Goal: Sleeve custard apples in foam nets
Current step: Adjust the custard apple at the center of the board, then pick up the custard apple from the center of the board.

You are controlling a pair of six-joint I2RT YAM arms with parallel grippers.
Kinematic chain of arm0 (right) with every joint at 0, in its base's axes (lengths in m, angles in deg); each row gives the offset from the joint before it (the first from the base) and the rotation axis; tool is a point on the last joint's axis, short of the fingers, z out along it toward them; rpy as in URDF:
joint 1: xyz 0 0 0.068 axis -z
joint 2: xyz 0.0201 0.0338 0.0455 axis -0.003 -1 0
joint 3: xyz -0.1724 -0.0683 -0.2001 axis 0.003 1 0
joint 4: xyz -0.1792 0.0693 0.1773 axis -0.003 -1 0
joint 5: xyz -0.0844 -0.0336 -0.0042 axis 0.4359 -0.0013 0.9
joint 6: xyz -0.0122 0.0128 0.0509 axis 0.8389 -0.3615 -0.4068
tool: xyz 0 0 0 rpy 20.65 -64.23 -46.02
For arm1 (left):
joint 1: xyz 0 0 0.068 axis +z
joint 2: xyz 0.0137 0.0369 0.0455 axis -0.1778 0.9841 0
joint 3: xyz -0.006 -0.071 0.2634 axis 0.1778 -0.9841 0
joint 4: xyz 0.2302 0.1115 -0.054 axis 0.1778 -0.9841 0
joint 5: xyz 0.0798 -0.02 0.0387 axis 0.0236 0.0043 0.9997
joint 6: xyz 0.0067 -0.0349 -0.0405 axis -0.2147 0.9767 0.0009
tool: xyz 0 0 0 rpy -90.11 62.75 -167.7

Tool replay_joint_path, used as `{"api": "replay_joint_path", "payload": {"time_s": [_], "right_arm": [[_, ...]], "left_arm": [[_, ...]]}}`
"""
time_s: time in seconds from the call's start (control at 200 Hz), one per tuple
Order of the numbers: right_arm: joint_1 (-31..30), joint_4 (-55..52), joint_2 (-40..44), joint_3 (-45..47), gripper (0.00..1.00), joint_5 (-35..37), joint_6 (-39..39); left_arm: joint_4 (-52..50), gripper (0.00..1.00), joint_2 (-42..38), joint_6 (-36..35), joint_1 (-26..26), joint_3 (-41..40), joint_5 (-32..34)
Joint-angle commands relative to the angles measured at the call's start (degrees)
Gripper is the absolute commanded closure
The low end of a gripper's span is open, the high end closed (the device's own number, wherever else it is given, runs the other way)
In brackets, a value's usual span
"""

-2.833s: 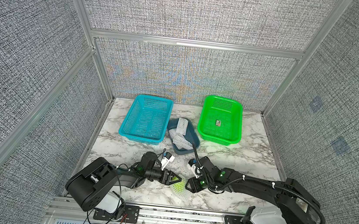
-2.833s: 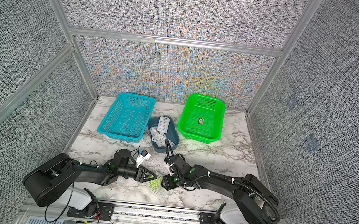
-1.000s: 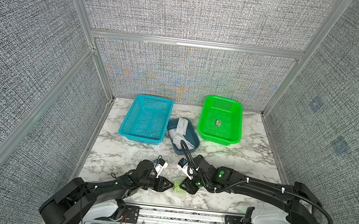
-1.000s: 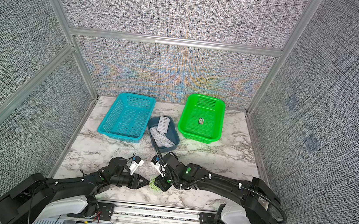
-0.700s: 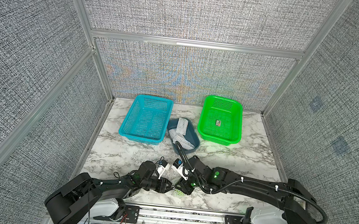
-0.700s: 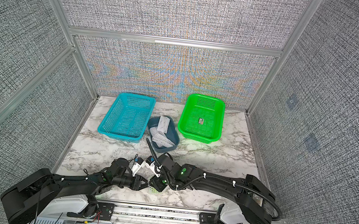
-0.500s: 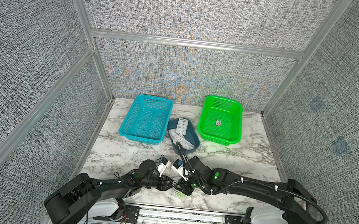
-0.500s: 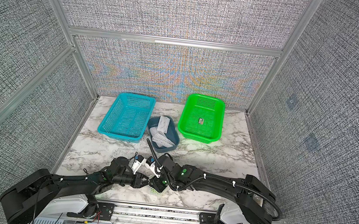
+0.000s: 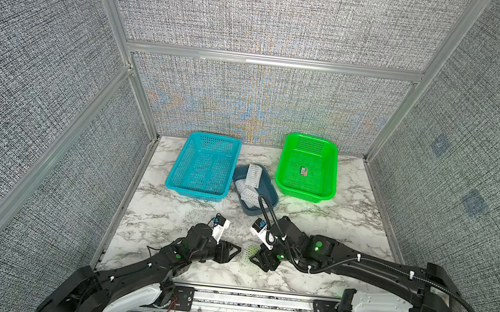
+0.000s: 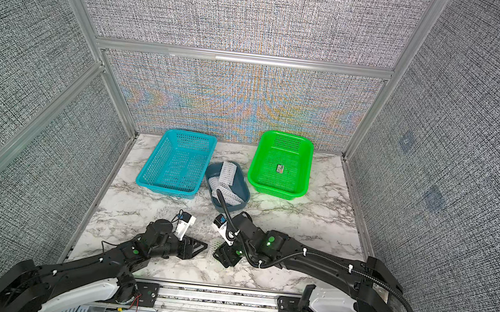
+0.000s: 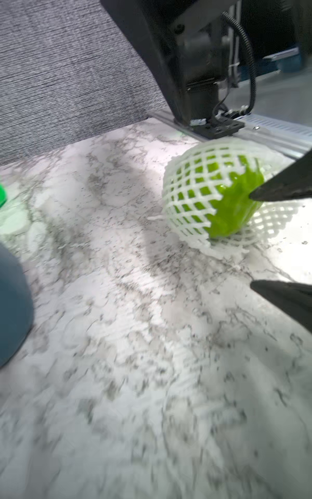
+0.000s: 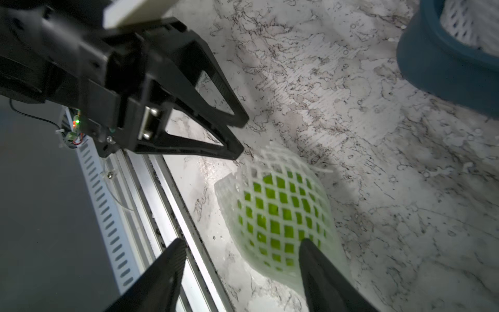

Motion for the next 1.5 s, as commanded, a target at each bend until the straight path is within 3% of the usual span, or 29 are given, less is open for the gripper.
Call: {"api": "replay_joint_path", "payload": {"time_s": [0.0, 0.2, 0.445, 0.985, 1.16, 1.496], "right_arm": [[0.17, -3.69, -1.54, -1.20, 0.17, 1.96, 3.05], [0.25, -3.80, -5.89, -2.80, 0.09, 8.07, 4.17], [1.13, -3.40, -10.33, -4.52, 0.08, 11.27, 3.46], [1.09, -1.77, -20.91, -9.40, 0.08, 14.05, 2.08], [1.11, -2.25, -22.86, -10.52, 0.13, 13.66, 1.94], [1.64, -5.87, -17.92, -13.57, 0.23, 13.38, 1.51]], "left_arm": [[-7.88, 0.32, -6.56, 0.34, 0.24, -1.13, 10.65], [-14.17, 0.14, -16.90, 0.67, 0.69, -1.33, 14.26], [-14.97, 0.06, -17.13, -1.36, 0.68, -0.16, 11.83], [-13.71, 0.03, -15.43, -2.23, 0.70, 0.15, 10.99], [-14.52, 0.02, -16.51, -2.32, 0.70, 0.11, 11.56], [-12.25, 0.02, -13.25, -3.44, 0.72, 1.58, 11.02]]}}
